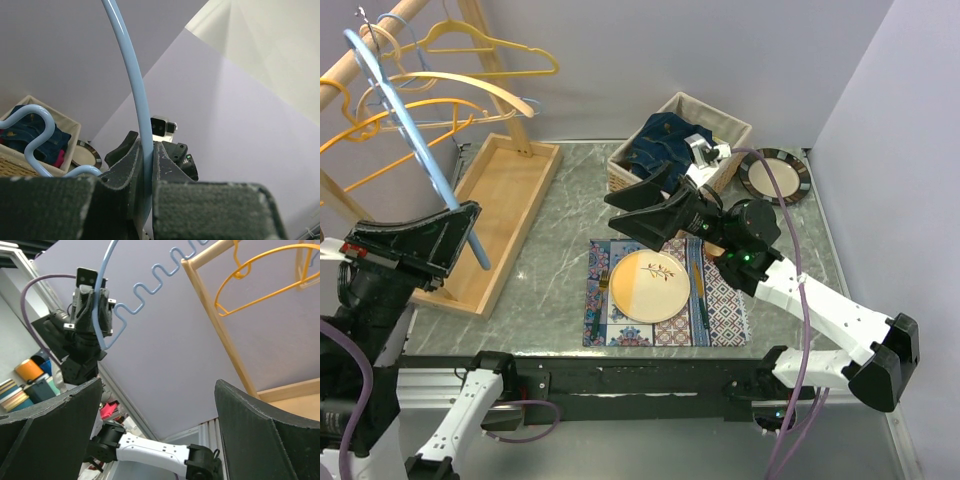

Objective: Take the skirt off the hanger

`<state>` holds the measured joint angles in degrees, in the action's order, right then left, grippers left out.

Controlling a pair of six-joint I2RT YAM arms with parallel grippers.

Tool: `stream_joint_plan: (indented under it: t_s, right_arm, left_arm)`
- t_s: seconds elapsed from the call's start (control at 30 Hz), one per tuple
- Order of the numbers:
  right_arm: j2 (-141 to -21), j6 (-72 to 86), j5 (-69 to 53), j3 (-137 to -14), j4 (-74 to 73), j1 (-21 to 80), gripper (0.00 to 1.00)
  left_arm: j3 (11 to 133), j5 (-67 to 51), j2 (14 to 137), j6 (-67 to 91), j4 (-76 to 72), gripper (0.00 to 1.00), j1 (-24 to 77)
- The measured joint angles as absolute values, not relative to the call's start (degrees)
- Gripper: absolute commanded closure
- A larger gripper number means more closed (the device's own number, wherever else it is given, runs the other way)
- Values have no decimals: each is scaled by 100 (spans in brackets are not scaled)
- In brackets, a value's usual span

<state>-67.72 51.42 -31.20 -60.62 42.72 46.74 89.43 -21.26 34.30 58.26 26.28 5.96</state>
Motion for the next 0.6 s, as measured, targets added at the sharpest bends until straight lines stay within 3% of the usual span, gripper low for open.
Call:
stream_joint_plan:
  t_s: [0.6]
  right_arm:
    - [-6751, 4893, -2871, -6064, 3704, 4674, 0]
  left_arm:
    - [9461, -1446, 2729, 6136, 3981, 99, 572]
